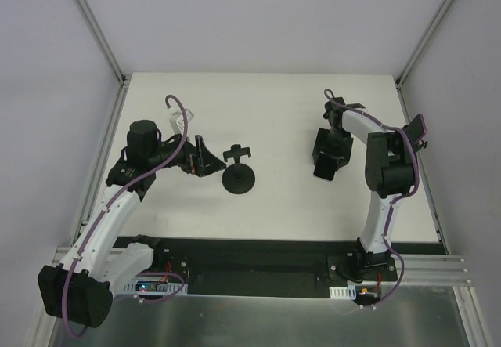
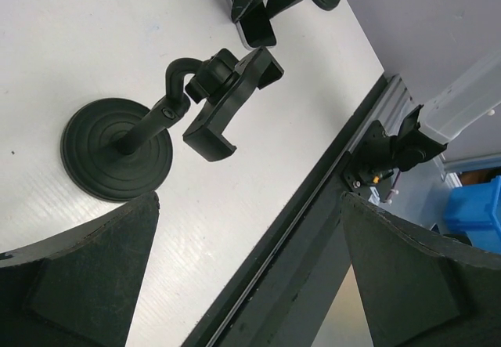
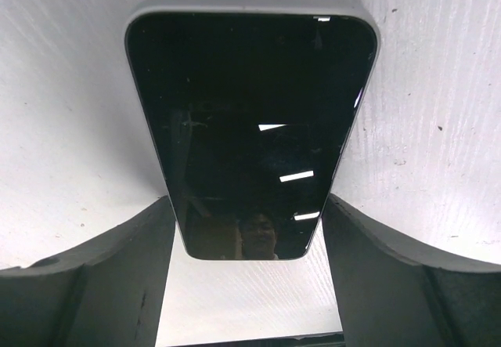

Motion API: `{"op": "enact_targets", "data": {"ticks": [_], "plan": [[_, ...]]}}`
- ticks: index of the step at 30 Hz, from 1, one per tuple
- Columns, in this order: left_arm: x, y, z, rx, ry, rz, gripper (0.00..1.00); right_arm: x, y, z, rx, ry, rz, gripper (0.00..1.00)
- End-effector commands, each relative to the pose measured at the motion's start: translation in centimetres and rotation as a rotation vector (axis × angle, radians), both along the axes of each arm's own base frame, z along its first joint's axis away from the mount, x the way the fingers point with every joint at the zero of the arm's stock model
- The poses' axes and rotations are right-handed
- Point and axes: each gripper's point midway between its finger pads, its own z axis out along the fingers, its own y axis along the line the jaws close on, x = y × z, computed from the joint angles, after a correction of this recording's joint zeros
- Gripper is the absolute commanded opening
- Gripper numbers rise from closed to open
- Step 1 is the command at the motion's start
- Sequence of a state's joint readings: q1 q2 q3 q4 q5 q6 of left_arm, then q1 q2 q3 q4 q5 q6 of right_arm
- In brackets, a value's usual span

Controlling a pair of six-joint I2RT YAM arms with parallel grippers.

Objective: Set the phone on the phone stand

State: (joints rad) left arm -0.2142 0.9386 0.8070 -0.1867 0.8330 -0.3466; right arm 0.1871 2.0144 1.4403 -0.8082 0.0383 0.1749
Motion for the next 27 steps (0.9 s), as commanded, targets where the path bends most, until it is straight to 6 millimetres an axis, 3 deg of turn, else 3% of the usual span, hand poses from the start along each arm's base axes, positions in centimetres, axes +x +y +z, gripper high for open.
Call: {"op": "enact_targets", "data": {"ticks": [1, 3, 4, 5, 10, 15, 23, 26, 27], "plan": [[0.3, 1.1, 0.4, 0.023, -0.070, 0.044, 0.97, 0.2, -0.1, 0.1, 0.025, 0.006, 0.042, 0.40], [0.6, 1.4, 0.2, 0.032, -0.077, 0.065, 0.97, -0.1, 1.1, 0.1, 0.096, 0.001, 0.069, 0.21], [0.7, 1.7, 0.3, 0.034, -0.086, 0.080, 0.97, -0.1, 1.3, 0.5, 0.109, -0.014, 0.071, 0.05], [0.7, 1.8, 0.3, 0.036, -0.088, 0.085, 0.97, 0.2, 1.5, 0.7, 0.119, -0.040, 0.074, 0.01], [0.9, 2.4, 0.3, 0.049, -0.108, 0.135, 0.98, -0.9, 2.3, 1.4, 0.174, -0.111, 0.091, 0.01], [0.4, 2.1, 3.0, -0.019, -0.084, 0.158, 0.95, -1.4, 3.9, 2.3, 0.198, -0.232, 0.181, 0.01], [-1.5, -0.3, 9.3, -0.146, -0.076, 0.123, 0.88, -2.6, 6.8, 4.4, 0.326, -0.448, 0.240, 0.01], [-2.5, -2.6, 10.8, -0.160, -0.068, 0.061, 0.84, -2.9, 8.4, 6.2, 0.366, -0.530, 0.279, 0.01], [-1.7, -3.1, 10.5, -0.147, -0.055, 0.079, 0.83, -3.4, 8.6, 6.2, 0.374, -0.537, 0.287, 0.01]]}}
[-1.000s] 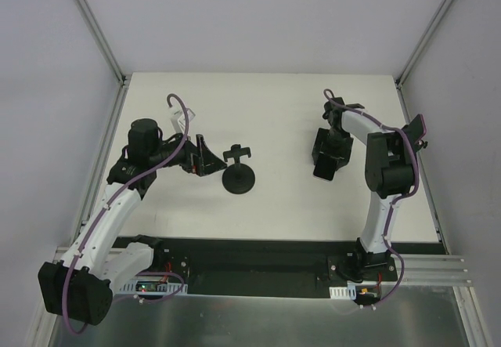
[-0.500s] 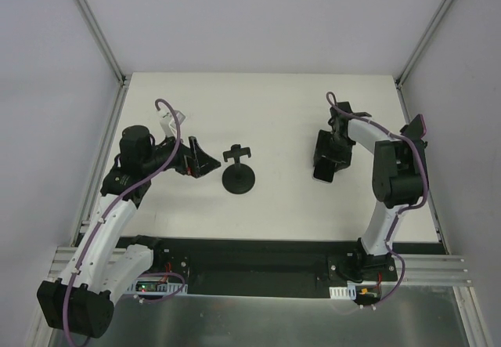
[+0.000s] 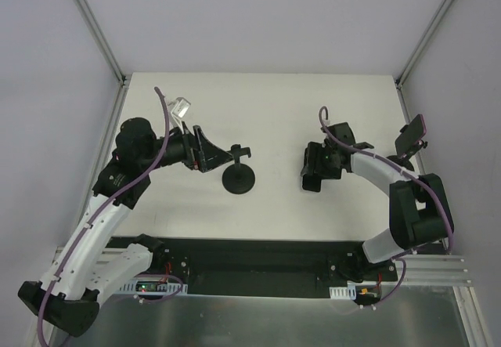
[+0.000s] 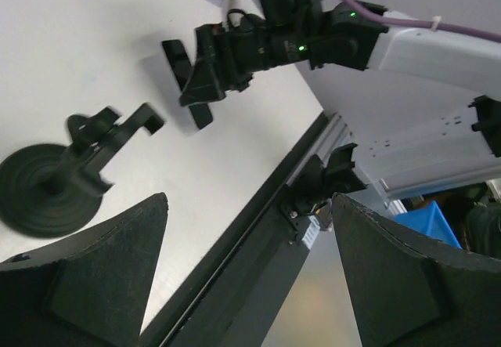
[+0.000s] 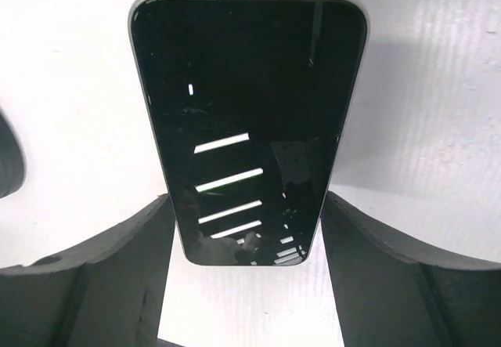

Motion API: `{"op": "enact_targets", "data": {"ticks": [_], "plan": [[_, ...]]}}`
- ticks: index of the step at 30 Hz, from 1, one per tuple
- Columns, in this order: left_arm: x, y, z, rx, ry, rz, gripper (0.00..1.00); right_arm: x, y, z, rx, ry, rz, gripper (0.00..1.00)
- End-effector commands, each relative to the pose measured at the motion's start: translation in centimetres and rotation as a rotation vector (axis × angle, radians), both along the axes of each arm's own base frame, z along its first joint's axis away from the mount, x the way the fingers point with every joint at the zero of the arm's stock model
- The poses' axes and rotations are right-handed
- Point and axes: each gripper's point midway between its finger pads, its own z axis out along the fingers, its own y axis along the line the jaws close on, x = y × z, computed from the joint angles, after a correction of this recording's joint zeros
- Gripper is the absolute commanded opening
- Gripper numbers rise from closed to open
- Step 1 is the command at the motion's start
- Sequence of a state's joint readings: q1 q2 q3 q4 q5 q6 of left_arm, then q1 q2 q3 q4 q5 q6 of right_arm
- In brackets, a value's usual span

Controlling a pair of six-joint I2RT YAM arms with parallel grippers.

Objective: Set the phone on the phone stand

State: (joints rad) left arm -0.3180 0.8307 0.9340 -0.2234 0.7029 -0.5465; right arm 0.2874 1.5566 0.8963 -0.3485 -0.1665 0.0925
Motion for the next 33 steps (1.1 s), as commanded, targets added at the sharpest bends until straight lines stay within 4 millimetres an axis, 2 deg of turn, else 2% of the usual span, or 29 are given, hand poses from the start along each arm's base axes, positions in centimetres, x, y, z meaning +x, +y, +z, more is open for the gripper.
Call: {"op": "enact_targets", "data": {"ticks": [1, 2, 3, 4, 5, 6, 7, 8, 9, 10, 11, 12, 13, 14, 15, 16, 17, 18, 19, 24, 28, 33], "plan": [[-0.6, -3.2, 3.5, -0.039, -0.019, -0.033, 0.82, 1.6, 3.5, 5.6, 0.147, -0.247, 0.062, 0.01], [-0.7, -3.9, 4.2, -0.040, -0.031, -0.041, 0.82, 1.4, 4.1, 6.2, 0.164, -0.273, 0.080, 0.01], [0.1, -4.8, 3.6, -0.017, -0.014, -0.022, 0.81, 1.1, 4.3, 6.8, 0.175, -0.295, 0.088, 0.01], [-0.8, -6.3, 3.5, -0.008, -0.012, -0.065, 0.80, 0.6, 4.3, 7.9, 0.191, -0.334, 0.096, 0.01], [-0.9, -7.2, 4.2, -0.001, -0.031, -0.075, 0.80, 0.2, 4.7, 8.6, 0.211, -0.359, 0.111, 0.01], [0.1, -8.2, 3.2, 0.034, -0.016, -0.052, 0.79, -0.3, 4.8, 10.3, 0.236, -0.411, 0.120, 0.01], [0.2, -9.0, 3.1, 0.048, -0.013, -0.050, 0.78, -0.8, 4.8, 10.5, 0.244, -0.425, 0.128, 0.01], [-0.6, -10.4, 3.7, 0.049, -0.026, -0.080, 0.77, -1.2, 5.0, 11.2, 0.257, -0.448, 0.142, 0.01], [-0.1, -11.4, 2.7, 0.080, -0.006, -0.075, 0.76, -1.8, 5.1, 13.1, 0.287, -0.506, 0.154, 0.01], [0.5, -12.0, 2.4, 0.100, -0.008, -0.039, 0.76, -2.4, 5.3, 13.7, 0.305, -0.533, 0.172, 0.01], [0.2, -13.0, 3.0, 0.097, -0.015, -0.047, 0.75, -3.1, 5.8, 14.6, 0.338, -0.559, 0.202, 0.01], [0.6, -14.1, 1.8, 0.127, 0.006, -0.050, 0.75, -3.8, 5.8, 16.4, 0.366, -0.619, 0.224, 0.01], [1.0, -14.8, 2.7, 0.121, -0.007, -0.038, 0.73, -4.5, 6.2, 17.1, 0.383, -0.642, 0.247, 0.01], [0.8, -15.6, 2.7, 0.130, -0.006, -0.046, 0.72, -5.0, 6.3, 17.7, 0.398, -0.659, 0.261, 0.01], [1.3, -16.6, 1.6, 0.157, 0.011, -0.045, 0.72, -5.7, 6.3, 18.7, 0.417, -0.693, 0.273, 0.01], [1.4, -17.3, 2.5, 0.149, -0.001, -0.047, 0.70, -6.2, 6.3, 19.1, 0.429, -0.700, 0.278, 0.01], [1.7, -17.8, 2.5, 0.157, -0.006, -0.036, 0.70, -6.6, 6.4, 19.4, 0.443, -0.703, 0.281, 0.01], [1.8, -18.8, 1.6, 0.179, 0.004, -0.044, 0.68, -7.1, 6.3, 20.0, 0.454, -0.722, 0.285, 0.01], [1.8, -19.2, 2.3, 0.178, -0.004, -0.040, 0.67, -7.5, 6.3, 20.2, 0.464, -0.720, 0.289, 0.01], [2.6, -20.4, 1.0, 0.230, 0.015, 0.015, 0.63, -8.8, 5.7, 21.3, 0.500, -0.766, 0.274, 0.01], [2.3, -21.1, 0.2, 0.238, 0.044, 0.017, 0.57, -9.3, 5.6, 21.1, 0.504, -0.761, 0.271, 0.01], [1.9, -22.4, -2.0, 0.269, 0.089, -0.013, 0.49, -9.7, 5.5, 21.3, 0.511, -0.764, 0.277, 0.01]]}}
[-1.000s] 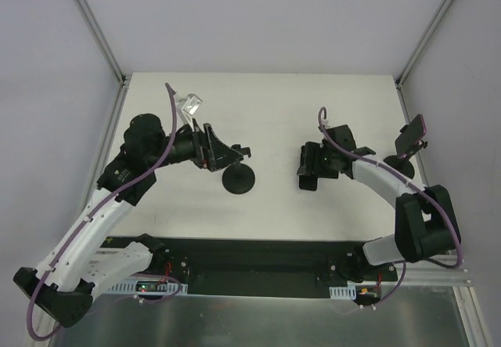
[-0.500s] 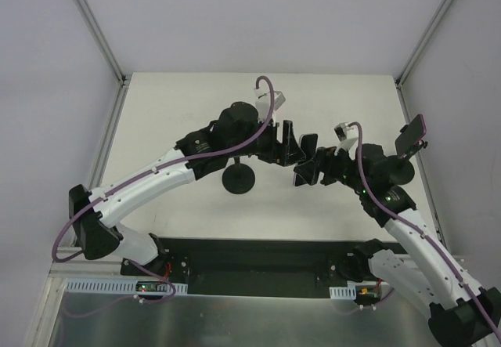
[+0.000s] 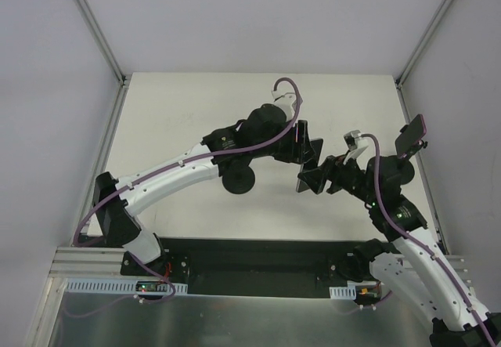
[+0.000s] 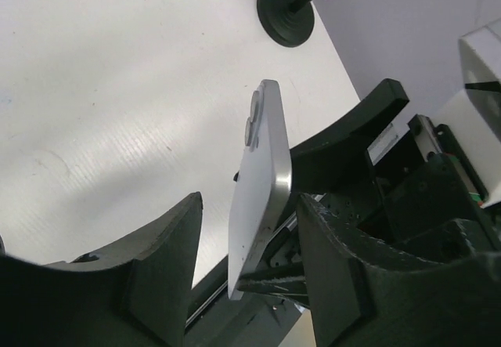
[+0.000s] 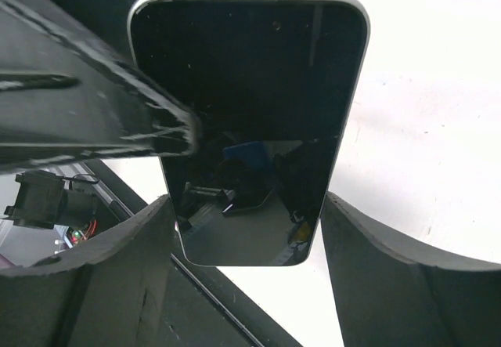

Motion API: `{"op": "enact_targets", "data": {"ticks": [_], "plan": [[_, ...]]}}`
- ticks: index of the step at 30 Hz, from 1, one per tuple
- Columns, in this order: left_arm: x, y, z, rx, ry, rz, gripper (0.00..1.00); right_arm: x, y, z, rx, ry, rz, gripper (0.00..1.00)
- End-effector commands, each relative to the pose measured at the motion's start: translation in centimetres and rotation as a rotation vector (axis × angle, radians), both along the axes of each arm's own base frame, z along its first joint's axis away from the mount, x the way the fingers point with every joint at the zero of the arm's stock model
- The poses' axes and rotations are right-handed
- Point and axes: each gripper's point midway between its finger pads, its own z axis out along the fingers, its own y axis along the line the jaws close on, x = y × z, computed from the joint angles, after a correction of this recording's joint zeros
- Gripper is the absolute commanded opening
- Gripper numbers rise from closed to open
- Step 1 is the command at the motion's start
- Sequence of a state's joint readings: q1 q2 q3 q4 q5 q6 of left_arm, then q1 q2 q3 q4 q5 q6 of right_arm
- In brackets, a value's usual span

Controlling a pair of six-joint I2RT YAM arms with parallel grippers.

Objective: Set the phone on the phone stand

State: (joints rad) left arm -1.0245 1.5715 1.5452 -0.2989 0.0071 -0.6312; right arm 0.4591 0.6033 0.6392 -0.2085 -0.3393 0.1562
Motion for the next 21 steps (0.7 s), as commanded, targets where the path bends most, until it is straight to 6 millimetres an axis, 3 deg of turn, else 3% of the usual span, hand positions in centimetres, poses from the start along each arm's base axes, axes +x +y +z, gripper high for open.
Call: {"op": "enact_targets", "data": {"ticks": [1, 5, 13, 14, 15, 16, 17, 19, 20, 21], "plan": [[-0.2, -1.2, 0.1, -0.006, 0.025, 0.007, 0.47, -0.6, 0.5, 2.0, 0.054, -0.056, 0.033, 0.01], [-0.4, -2.3, -0.3, -0.002, 0.035, -0.023, 0.24, -0.8, 0.2, 1.6, 0.049, -0.057, 0.024, 0.01], [-0.6, -2.9, -0.6, 0.005, 0.034, -0.058, 0.11, -1.0, 0.2, 1.3, 0.052, -0.046, 0.026, 0.01], [-0.7, -2.9, -0.4, 0.001, 0.032, -0.065, 0.00, -1.0, 0.3, 1.3, 0.051, -0.043, 0.032, 0.01], [-0.8, -2.8, -0.2, -0.001, 0.029, -0.069, 0.00, -1.0, 0.4, 1.3, 0.051, -0.041, 0.036, 0.03], [-0.8, -2.8, -0.3, 0.007, 0.018, -0.080, 0.00, -1.2, 0.5, 1.2, 0.047, -0.032, 0.044, 0.11], [-0.9, -2.5, 0.3, 0.000, 0.001, -0.089, 0.00, -1.2, 0.5, 0.9, 0.039, -0.014, 0.047, 0.35], [-1.0, -1.9, 0.7, 0.010, -0.040, -0.107, 0.00, -1.5, 0.5, 0.4, 0.027, 0.027, 0.052, 0.60], [-1.3, -1.2, 2.0, -0.008, -0.067, -0.110, 0.00, -1.6, 0.5, 0.0, 0.022, 0.047, 0.052, 0.77], [-1.3, -0.7, 2.4, -0.010, -0.082, -0.110, 0.00, -1.7, 0.6, 0.0, 0.030, 0.055, 0.055, 0.86]]}}
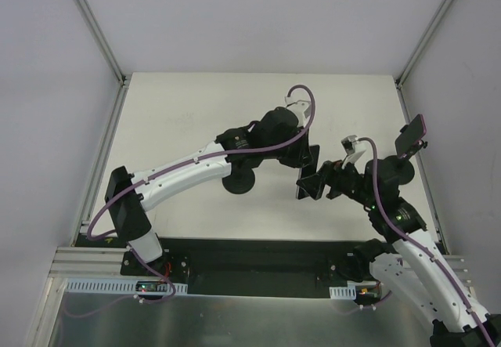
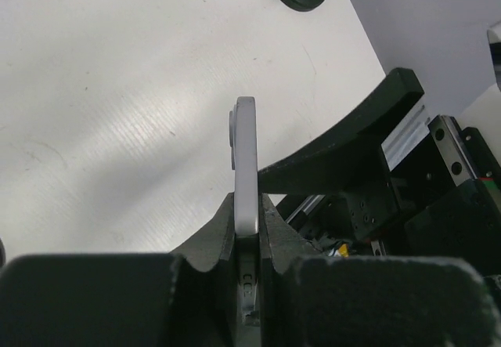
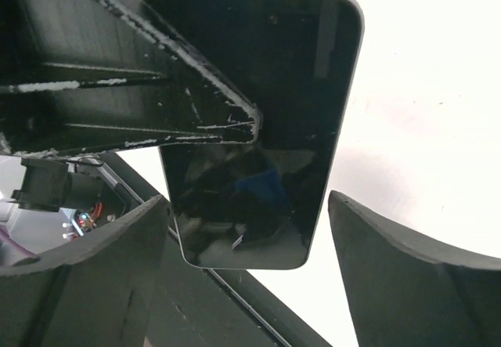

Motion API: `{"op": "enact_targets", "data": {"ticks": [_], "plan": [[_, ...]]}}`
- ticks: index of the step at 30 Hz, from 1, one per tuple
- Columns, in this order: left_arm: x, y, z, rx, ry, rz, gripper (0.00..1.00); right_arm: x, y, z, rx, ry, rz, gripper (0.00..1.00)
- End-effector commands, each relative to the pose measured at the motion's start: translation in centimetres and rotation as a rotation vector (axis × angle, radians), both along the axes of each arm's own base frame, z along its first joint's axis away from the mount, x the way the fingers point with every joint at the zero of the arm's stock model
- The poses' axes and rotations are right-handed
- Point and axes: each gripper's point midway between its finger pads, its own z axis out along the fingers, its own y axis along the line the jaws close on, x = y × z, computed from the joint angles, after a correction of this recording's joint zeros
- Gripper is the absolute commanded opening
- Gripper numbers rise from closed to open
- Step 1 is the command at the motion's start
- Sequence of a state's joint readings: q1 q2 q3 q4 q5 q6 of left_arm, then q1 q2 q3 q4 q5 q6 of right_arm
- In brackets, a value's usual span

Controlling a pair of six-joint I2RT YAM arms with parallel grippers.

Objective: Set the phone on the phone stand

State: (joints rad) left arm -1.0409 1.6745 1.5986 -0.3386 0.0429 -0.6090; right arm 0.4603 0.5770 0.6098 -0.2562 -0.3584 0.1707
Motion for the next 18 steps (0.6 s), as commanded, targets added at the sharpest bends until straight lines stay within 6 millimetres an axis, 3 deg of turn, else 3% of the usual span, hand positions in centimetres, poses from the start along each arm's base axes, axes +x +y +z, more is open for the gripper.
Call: {"op": "enact_targets", "data": {"ticks": [1, 2, 3, 4, 5, 7, 8, 9, 11, 12, 14, 15, 17, 18], "plan": [[-1.0, 1.8, 5.5, -0.082, -0.137, -0.063, 0.00, -0.8, 0.8, 1.1, 0.052, 0.013, 0.044, 0.99], [-1.1, 2.8, 7.1, -0.109, -0.165, -0.060, 0.00, -1.3, 1.1, 1.2, 0.076, 0.008, 0.070, 0.97], [-1.2, 3.4, 7.6, -0.115, -0.180, -0.060, 0.00, -1.4, 1.3, 1.8, 0.101, -0.019, 0.081, 0.96], [-1.3, 4.1, 7.3, -0.107, -0.188, -0.062, 0.00, -1.8, 1.5, 1.1, 0.111, -0.003, 0.097, 0.96], [-1.3, 5.6, 8.9, -0.135, -0.213, -0.044, 0.00, -2.0, 1.4, 1.5, 0.125, -0.029, 0.099, 0.96], [-1.2, 7.4, 8.8, -0.127, -0.231, -0.008, 0.00, -2.2, 1.3, 1.6, 0.140, -0.053, 0.090, 0.96], [-1.7, 9.0, 10.4, -0.157, -0.267, 0.013, 0.00, -2.3, 0.9, 1.5, 0.151, -0.069, 0.075, 0.96], [-1.8, 9.9, 9.9, -0.140, -0.280, 0.023, 0.00, -2.2, 0.8, 1.7, 0.166, -0.084, 0.060, 0.96], [-2.1, 12.6, 11.6, -0.160, -0.339, 0.078, 0.00, -1.5, 0.2, 1.7, 0.180, -0.107, -0.004, 0.96], [-2.1, 13.5, 11.2, -0.143, -0.357, 0.085, 0.00, -1.3, 0.1, 2.0, 0.179, -0.130, -0.005, 0.96], [-2.5, 16.1, 12.3, -0.137, -0.404, 0.130, 0.00, -0.9, 0.8, 1.2, 0.130, -0.106, 0.039, 0.97], [-2.5, 17.0, 12.4, -0.119, -0.427, 0.146, 0.00, -0.8, 1.2, 2.0, 0.122, -0.101, 0.061, 0.99], [-2.4, 19.8, 12.8, -0.081, -0.468, 0.221, 0.00, -0.1, 2.6, 0.6, 0.076, -0.004, 0.128, 0.90], [-2.2, 21.0, 13.0, -0.060, -0.487, 0.256, 0.00, 0.1, 3.3, 2.0, 0.072, -0.021, 0.162, 0.87]]}}
